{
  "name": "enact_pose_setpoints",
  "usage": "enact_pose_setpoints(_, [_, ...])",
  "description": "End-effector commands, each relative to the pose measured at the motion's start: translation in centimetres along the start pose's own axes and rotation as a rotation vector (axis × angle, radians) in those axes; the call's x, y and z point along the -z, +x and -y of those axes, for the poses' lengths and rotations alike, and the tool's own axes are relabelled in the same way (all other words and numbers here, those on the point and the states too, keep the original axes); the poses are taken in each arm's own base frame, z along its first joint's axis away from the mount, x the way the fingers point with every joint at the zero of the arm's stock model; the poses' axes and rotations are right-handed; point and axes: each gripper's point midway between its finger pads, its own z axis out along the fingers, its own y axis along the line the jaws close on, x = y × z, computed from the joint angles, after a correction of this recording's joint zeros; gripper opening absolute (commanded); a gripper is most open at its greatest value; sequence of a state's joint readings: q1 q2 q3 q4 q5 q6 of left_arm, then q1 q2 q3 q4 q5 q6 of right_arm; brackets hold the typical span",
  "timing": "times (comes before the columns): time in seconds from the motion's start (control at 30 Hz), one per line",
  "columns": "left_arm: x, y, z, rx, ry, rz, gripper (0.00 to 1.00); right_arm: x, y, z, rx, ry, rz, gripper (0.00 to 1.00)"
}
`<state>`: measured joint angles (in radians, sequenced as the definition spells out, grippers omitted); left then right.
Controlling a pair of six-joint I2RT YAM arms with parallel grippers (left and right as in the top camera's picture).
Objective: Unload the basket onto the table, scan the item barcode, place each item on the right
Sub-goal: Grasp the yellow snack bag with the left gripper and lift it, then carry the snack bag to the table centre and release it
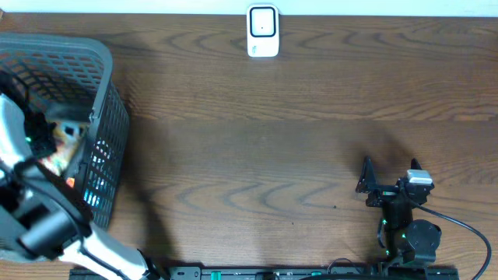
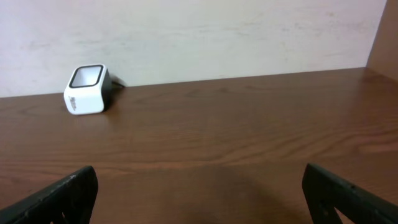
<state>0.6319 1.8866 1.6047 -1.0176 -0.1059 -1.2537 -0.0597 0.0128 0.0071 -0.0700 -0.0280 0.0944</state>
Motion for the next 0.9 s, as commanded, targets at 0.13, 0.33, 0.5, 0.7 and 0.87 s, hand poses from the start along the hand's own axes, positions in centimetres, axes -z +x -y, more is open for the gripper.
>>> enact_pose_setpoints(0.13, [18.0,-2.9,2.3,-0.062,0.548,0.153,0.07,0.0,0.1,-0.1,-0.005,-0.003,-0.001,0.99])
enact_pose_setpoints(0.33, [24.4,-3.4,-0.1,-0.035,0.707,0.205,0.07,0.0,0.1,-0.1,-0.005,-0.003,-0.001,0.99])
enact_pose_setpoints(0.5, [28.1,-2.0,0.7,-0.131,0.857,0.209,0.07,0.0,0.1,-0.1,-0.005,-0.003,-0.001,0.99])
enact_pose_setpoints(0.7, [37.6,8.4,4.4,-0.751,1.336,0.179,0.07,0.0,0.1,-0.1,-0.005,-0.003,-0.001,0.99])
enact_pose_setpoints(0.87, [38.0,18.9,2.0,-1.106,1.418,-0.012,0.07,0.0,0.1,-0.1,-0.005,-0.003,-0.001,0.99])
